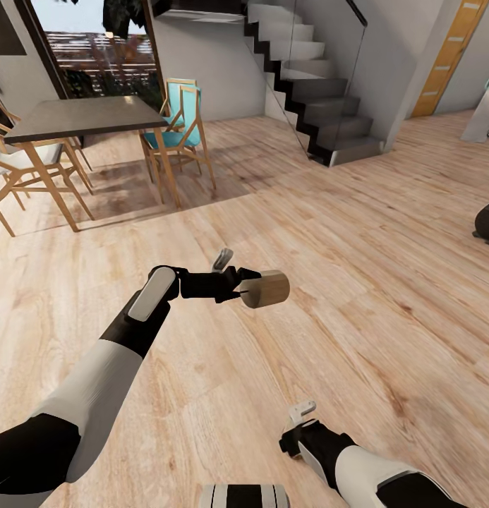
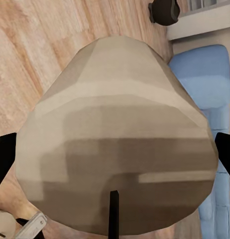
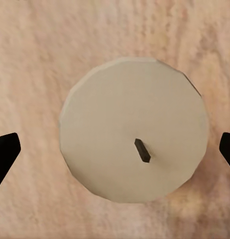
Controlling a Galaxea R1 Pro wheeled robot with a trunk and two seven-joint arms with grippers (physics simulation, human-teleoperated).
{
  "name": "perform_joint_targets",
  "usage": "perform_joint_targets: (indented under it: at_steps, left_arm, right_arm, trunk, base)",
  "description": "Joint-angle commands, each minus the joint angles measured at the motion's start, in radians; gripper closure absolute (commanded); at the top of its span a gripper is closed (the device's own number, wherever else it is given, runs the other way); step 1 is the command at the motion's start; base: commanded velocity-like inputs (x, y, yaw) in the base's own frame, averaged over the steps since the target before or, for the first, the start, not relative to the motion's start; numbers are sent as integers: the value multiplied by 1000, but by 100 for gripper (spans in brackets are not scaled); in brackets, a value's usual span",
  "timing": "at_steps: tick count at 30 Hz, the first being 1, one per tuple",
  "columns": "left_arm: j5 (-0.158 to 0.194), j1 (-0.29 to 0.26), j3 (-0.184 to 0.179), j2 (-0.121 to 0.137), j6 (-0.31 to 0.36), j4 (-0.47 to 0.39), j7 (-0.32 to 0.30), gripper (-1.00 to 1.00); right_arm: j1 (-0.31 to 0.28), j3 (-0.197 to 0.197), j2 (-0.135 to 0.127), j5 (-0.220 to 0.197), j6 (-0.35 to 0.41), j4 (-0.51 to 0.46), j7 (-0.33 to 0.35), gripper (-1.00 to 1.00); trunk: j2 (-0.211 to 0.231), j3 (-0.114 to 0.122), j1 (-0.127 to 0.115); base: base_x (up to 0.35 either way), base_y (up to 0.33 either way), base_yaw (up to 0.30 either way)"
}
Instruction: Place each of the two pumpkins and all three candles from the living room inside a cabinet in the living room (use any cabinet), then make sure every cabinet is closed, and position the cauldron so it is next to a table in the living room.
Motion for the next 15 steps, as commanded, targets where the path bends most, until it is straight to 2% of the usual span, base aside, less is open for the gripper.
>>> perform_joint_targets:
  at_steps: [1,6,12,15]
  left_arm:
    - [1,0,0,0,0,0,0,100]
    - [1,0,0,0,0,1,0,100]
    - [1,0,-1,0,0,1,0,100]
    - [1,0,-1,0,0,1,0,100]
  right_arm:
    - [0,0,0,0,0,0,0,-100]
    - [0,0,0,0,0,0,-1,-100]
    - [0,0,-1,1,-21,-1,-3,-100]
    - [0,0,-2,0,-28,-2,-14,-100]
  trunk:
    - [0,0,0]
    - [0,0,0]
    - [-1,-23,3]
    - [-1,-23,3]
  base:
    - [0,0,0]
    - [0,0,0]
    - [0,0,0]
    - [0,0,0]
